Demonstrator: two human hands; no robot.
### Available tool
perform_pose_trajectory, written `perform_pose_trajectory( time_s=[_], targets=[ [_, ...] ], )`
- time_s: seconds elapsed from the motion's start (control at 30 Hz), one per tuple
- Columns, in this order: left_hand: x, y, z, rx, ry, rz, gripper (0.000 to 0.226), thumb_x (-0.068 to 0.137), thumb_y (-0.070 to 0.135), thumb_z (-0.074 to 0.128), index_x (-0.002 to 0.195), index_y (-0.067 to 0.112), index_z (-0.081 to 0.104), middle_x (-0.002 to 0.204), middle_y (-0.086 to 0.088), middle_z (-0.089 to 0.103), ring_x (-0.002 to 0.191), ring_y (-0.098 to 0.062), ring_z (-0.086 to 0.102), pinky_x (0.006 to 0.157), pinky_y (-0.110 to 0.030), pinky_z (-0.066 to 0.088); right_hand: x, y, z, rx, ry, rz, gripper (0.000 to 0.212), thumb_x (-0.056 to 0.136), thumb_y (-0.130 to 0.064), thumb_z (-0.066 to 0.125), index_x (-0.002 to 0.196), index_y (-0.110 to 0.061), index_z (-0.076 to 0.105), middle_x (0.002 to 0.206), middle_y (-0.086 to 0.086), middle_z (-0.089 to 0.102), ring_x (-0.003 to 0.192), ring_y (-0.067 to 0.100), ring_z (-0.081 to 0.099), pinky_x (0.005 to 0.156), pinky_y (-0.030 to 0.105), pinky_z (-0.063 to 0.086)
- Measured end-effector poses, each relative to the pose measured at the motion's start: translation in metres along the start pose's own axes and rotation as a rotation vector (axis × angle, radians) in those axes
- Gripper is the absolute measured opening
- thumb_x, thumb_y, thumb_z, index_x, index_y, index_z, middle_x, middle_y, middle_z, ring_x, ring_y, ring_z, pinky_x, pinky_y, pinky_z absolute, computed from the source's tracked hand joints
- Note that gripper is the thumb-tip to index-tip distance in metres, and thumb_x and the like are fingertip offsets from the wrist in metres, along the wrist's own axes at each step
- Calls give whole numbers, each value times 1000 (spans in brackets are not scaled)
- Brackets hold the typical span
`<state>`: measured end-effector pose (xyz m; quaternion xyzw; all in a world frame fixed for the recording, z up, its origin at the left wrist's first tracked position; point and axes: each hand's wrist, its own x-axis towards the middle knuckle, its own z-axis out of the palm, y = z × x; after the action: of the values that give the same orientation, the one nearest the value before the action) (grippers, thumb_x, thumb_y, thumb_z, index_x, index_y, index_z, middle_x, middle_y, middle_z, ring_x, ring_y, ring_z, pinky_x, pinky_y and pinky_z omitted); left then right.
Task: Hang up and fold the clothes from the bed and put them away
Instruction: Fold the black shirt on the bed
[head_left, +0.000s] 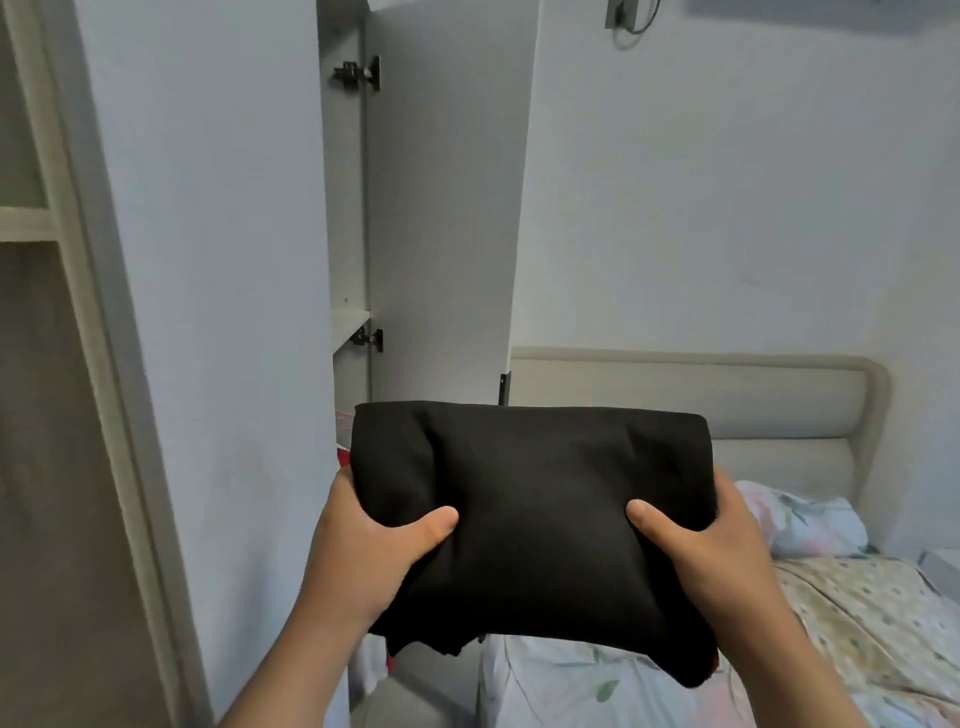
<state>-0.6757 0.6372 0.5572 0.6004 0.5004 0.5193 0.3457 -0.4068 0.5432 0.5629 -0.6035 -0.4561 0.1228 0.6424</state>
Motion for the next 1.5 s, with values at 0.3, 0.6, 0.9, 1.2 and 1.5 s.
perform_pose_trajectory(
  time_s=[0.3,0.6,0.9,1.2,1.5],
  targets=[
    [122,-5,29,100,118,8,95,59,47,88,139,25,42,131,4,57,109,-18,56,91,-35,49,121,23,67,67,-48,-58,55,73,-17,84,105,-55,61,102,-31,68,90,-12,64,75,22,48],
    [225,-11,48,91,303,138,88,63,52,86,136,28,42,115,14,50,100,-10,51,82,-31,48,207,27,144,132,5,-117,50,77,-24,81,115,-49,60,107,-29,67,94,-10,64,78,24,51],
    [308,-25,50,75,448,100,82,61,47,86,131,26,48,99,21,48,94,-11,51,71,-24,42,282,34,224,184,-22,-162,54,77,-22,81,120,-47,59,109,-33,66,96,-14,61,77,18,48],
    [380,-42,80,242,674,40,81,74,51,75,141,24,38,128,3,56,120,-27,56,90,-37,48,370,56,297,231,-110,-215,53,75,-31,79,108,-62,53,103,-42,60,92,-24,55,72,14,43],
    [429,-38,84,257,754,-43,63,89,51,58,138,19,36,132,-5,52,109,-24,54,87,-38,47,431,70,367,310,-218,-195,56,77,-28,78,124,-48,56,109,-32,65,96,-11,60,78,22,48]
  ],
)
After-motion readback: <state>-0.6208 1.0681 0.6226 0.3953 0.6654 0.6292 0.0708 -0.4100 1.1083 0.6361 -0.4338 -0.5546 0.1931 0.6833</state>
